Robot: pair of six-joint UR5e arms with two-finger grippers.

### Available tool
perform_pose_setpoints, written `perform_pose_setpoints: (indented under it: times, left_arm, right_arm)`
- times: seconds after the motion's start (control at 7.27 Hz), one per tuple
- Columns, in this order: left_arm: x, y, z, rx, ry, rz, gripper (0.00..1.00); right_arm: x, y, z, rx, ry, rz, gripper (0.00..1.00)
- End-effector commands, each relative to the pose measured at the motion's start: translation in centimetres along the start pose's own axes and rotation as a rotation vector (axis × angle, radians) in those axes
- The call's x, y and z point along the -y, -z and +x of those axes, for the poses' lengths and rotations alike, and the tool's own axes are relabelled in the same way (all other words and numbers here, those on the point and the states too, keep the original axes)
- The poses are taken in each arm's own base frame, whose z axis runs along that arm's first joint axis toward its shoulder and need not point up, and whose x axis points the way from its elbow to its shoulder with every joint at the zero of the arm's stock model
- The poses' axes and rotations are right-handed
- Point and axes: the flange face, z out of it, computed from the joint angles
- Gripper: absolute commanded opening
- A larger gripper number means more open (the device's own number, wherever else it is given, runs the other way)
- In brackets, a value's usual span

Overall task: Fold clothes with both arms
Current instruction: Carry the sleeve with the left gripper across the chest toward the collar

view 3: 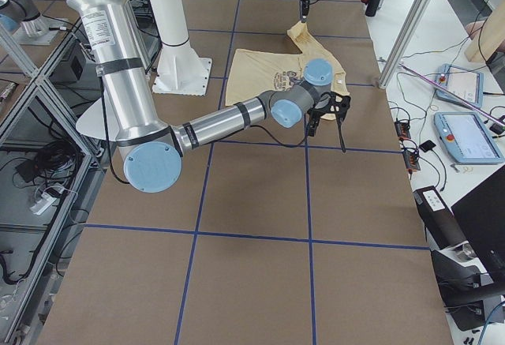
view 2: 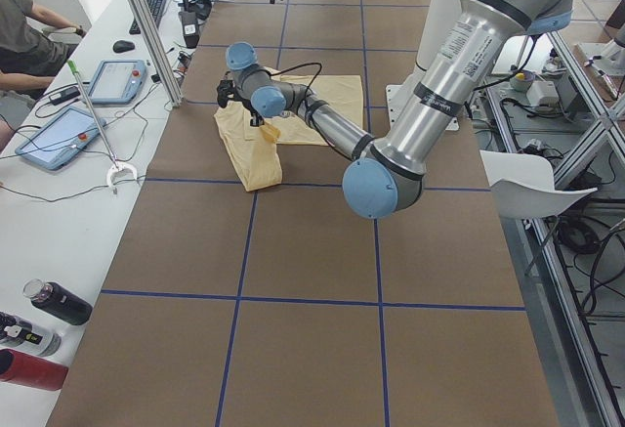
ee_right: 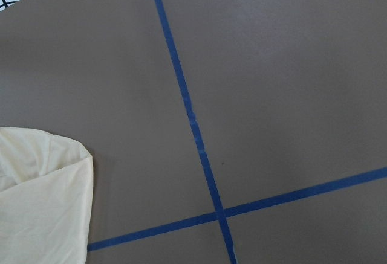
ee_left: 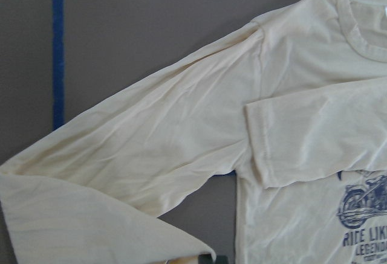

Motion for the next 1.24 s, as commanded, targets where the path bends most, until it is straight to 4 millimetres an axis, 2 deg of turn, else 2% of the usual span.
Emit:
perform_pose_setpoints:
  times: [0.0,0.28,0.41,0.69,0.96,1.1]
  left_arm:
    - [-0.6,0.0,6.6,-0.053,-0.015,0.001,0.0]
    - [-0.7,-1.0,11.0,-0.112,-0.088,0.048,0.0]
    - [-0.6,-2.9,13.2,-0.126,-0.095,0.077,0.0]
    - [1.9,-3.8,18.1,-0.143,-0.079,0.092,0.0]
    - [1.3,-6.6,19.9,-0.17,-0.136,0.17,0.0]
    - [1.4,-6.5,22.5,-0.185,-0.142,0.189,0.0]
  right_arm:
    - [1.1,-0.2,1.4,-0.016,-0.001,0.006,0.98]
    - [2.2,0.5,3.0,-0.027,-0.01,0.021,0.98]
    - [3.1,0.8,4.0,-0.034,-0.003,0.028,0.98]
    - [3.8,1.1,4.6,-0.038,-0.001,0.036,0.98]
    - [3.9,1.4,4.7,-0.036,-0.003,0.04,0.98]
    - [4.0,1.4,4.8,-0.038,-0.005,0.044,0.98]
